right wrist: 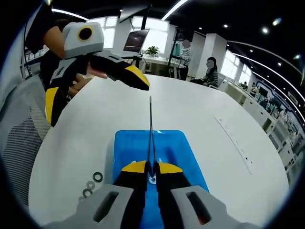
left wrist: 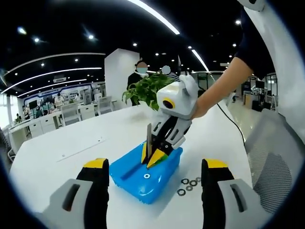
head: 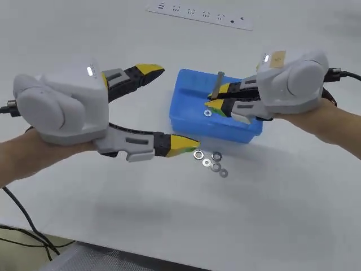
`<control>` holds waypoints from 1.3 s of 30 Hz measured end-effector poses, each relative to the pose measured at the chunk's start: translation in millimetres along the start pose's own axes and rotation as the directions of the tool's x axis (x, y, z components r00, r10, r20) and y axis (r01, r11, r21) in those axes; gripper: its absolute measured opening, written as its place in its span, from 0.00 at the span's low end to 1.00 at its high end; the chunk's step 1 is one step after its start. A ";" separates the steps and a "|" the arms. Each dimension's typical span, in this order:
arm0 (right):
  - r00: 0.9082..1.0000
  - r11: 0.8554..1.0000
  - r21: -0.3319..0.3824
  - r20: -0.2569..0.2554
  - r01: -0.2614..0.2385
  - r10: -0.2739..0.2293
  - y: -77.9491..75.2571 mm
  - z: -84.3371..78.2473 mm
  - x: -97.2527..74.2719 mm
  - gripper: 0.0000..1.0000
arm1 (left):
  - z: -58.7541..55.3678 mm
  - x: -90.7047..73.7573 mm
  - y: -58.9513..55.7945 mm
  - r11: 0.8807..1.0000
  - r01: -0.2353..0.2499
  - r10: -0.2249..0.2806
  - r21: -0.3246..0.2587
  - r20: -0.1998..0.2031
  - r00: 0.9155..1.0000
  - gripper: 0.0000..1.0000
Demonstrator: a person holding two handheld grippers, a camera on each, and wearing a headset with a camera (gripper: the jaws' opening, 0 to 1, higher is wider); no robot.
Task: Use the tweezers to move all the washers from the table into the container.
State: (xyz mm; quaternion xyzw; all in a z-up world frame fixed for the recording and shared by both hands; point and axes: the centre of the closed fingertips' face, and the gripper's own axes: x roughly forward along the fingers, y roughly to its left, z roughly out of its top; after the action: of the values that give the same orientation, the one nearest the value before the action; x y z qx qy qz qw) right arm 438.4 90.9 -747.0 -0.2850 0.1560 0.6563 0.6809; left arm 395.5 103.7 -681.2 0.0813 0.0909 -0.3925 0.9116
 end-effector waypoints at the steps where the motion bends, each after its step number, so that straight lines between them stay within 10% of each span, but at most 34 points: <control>1: 1.000 1.000 -0.005 0.000 -0.002 0.002 1.1 1.5 -1.4 0.08 | 2.8 2.8 1.0 1.000 0.009 -0.009 -0.014 0.007 1.000 0.81; 16: 0.999 0.998 -0.049 -0.020 -0.035 0.034 12.6 6.6 -8.4 0.08 | 29.1 44.8 -6.3 0.980 0.192 -0.190 0.061 -0.028 0.981 0.47; 39: 0.997 0.995 -0.062 -0.019 -0.075 0.074 20.5 10.3 -7.8 0.08 | 37.5 40.3 -24.3 0.937 0.338 -0.335 0.092 -0.041 0.941 0.07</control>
State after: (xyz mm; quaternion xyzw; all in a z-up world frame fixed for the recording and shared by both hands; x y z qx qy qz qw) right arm 415.9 90.3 -738.0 -0.3055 0.1515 0.6834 0.6455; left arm 408.7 50.8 -655.9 0.1138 0.0953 -0.5455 0.8248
